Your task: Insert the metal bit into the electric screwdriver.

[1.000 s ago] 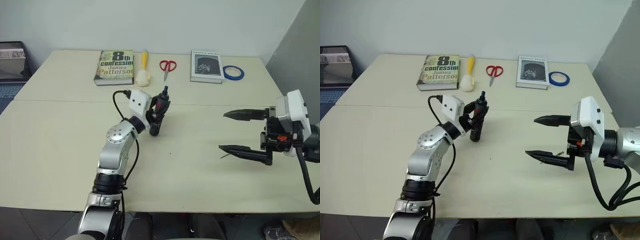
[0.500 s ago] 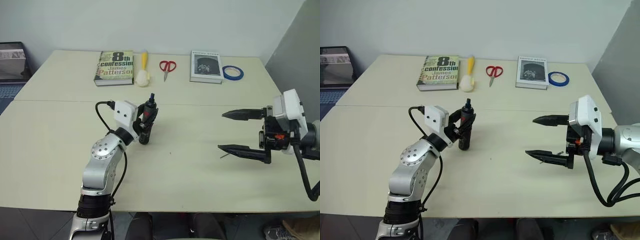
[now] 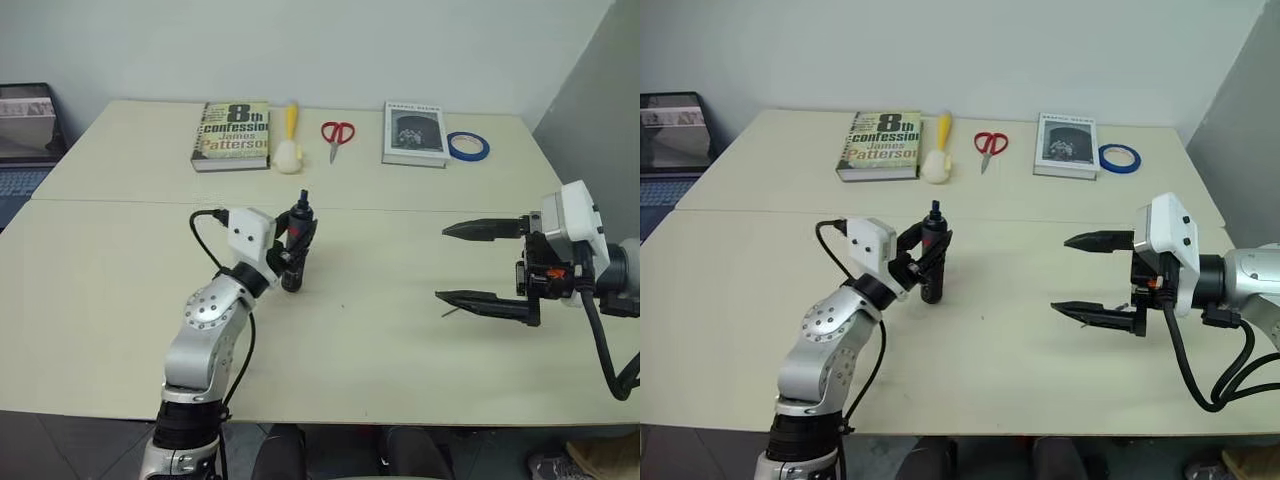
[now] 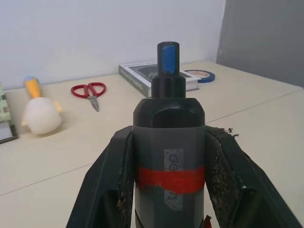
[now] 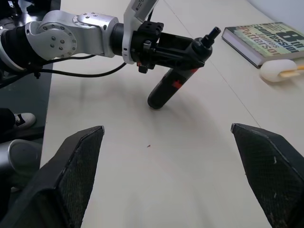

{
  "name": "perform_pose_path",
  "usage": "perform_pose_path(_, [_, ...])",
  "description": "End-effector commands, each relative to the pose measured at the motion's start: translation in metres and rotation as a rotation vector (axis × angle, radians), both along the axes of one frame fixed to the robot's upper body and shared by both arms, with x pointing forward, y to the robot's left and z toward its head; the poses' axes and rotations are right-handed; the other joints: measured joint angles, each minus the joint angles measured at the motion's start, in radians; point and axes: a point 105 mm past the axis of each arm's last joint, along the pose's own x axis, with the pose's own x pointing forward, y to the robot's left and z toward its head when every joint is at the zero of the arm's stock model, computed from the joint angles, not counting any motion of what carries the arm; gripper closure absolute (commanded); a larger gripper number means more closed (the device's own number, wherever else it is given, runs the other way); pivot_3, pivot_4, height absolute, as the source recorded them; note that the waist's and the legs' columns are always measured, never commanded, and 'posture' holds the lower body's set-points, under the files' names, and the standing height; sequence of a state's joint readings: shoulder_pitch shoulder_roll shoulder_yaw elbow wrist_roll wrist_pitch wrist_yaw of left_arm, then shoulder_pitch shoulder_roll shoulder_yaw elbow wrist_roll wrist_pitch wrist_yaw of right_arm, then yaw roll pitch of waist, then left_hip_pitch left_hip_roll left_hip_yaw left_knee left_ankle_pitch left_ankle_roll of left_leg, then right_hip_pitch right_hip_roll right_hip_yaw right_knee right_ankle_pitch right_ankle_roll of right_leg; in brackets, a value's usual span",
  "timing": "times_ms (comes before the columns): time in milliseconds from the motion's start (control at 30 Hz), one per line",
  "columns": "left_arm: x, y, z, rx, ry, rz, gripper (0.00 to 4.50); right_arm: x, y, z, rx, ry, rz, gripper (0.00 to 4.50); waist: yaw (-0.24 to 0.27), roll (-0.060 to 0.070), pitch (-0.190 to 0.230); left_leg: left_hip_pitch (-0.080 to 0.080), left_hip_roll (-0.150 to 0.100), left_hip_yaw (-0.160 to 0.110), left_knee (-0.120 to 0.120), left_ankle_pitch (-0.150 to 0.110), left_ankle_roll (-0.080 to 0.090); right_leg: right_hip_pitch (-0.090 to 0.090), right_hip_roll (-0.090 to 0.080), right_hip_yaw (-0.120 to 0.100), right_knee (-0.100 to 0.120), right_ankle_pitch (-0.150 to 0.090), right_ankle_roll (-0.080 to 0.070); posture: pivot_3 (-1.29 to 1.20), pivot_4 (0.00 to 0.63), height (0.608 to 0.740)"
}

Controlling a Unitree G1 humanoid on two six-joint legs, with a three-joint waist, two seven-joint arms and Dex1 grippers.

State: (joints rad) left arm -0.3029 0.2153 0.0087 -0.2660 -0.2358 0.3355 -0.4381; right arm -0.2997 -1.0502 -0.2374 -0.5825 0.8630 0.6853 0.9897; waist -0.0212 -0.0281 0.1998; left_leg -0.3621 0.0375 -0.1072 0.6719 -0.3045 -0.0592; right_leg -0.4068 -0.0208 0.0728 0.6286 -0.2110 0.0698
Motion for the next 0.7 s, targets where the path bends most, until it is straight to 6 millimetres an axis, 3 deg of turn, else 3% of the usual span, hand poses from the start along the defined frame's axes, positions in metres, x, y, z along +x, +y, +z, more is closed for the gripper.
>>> perform_pose_path(33, [0.005, -0.025, 0.043, -0.050, -0.174, -0.072, 2.84, 0.001, -0.001, 0.009, -0.004, -0.057, 0.001, 0.00, 0.004, 0.000, 0.000, 0.000, 0.000, 0.000, 0.001, 0.000, 0.000, 0.000, 0.000, 0.000, 0.000, 0.000, 0.000, 0.00, 0.150, 0.740])
perform_pose_path(367, [0.015, -0.045, 0.026, -0.036, -0.176, -0.130, 2.84, 0.002, -0.004, 0.008, -0.012, -0.074, -0.028, 0.00, 0.002, 0.000, 0.000, -0.001, 0.000, 0.000, 0.002, 0.000, 0.000, 0.000, 0.000, 0.000, -0.001, 0.000, 0.000, 0.00, 0.150, 0.740])
perform_pose_path(600, [0.006, -0.042, -0.001, 0.007, -0.110, -0.144, 2.84, 0.001, -0.004, 0.008, -0.016, -0.078, -0.033, 0.00, 0.002, 0.001, 0.000, 0.000, 0.000, 0.000, 0.002, 0.000, 0.000, 0.000, 0.000, 0.001, -0.001, 0.000, 0.000, 0.00, 0.150, 0.740])
perform_pose_path(700, [0.002, -0.032, -0.006, 0.020, -0.086, -0.110, 2.84, 0.001, -0.006, 0.006, -0.034, -0.080, -0.036, 0.00, 0.003, 0.001, 0.000, 0.000, 0.000, 0.000, 0.002, 0.000, 0.000, 0.000, 0.000, 0.001, -0.001, 0.000, 0.000, 0.00, 0.150, 0.740])
